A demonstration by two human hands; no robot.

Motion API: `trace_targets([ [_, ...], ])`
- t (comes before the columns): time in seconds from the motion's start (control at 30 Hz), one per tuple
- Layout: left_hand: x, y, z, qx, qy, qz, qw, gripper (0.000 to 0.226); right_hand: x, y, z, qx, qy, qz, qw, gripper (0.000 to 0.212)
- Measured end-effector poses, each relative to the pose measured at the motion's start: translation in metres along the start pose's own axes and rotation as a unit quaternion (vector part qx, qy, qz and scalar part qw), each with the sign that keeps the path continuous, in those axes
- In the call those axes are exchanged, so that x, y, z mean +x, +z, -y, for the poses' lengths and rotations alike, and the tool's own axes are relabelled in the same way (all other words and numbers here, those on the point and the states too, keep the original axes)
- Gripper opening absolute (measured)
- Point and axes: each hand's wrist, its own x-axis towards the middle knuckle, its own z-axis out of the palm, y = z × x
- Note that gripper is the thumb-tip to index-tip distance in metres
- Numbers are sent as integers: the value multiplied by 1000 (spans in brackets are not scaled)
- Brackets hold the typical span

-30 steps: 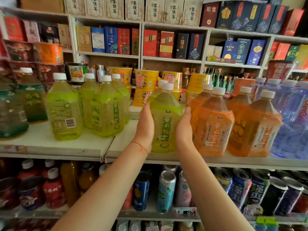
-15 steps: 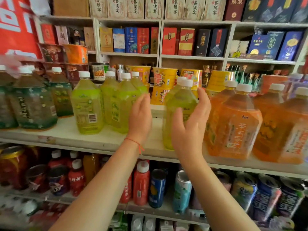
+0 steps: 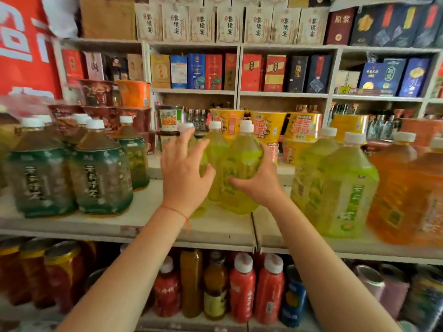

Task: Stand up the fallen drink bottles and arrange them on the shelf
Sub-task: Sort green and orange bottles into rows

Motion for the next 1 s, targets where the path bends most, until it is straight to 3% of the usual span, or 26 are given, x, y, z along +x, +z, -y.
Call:
trace_targets([
  [0.1,-3,8,9,29,21,12,999,41,-13,11,2,-133,13,-100,986,122],
  [0.2,-4,10,12,36,39,-9,999,32,-28,14,2,-252,39,-209,944,125],
  [0.27,-4,13,14,40,50,-12,998,29,-31,9,1,-298,60,-242,922,127],
  [0.6,-4,11,20,42,70,7,997,31,-28,3,11,-435,125,-217,865,128],
  [0.67,-5,10,21,35,68,6,997,32,-32,6,18,-481,95,-222,843,118],
  [0.7,-5,10,21,33,65,6,997,33,-33,10,23,-482,41,-239,842,109],
  [0.77,-4,10,23,31,61,0,998,36,-29,21,33,-415,-124,-269,860,84],
  [0.83,-1,9,27,26,63,-7,998,38,-18,33,43,-294,-166,-207,918,64],
  [0.9,-2,7,31,17,63,-13,998,35,-4,45,49,-175,-45,-74,981,67],
  [0.97,-4,6,34,10,58,-27,998,28,7,54,48,-79,105,11,991,76],
  [1.0,-5,6,36,11,56,-35,998,25,10,58,45,-69,136,32,988,78],
])
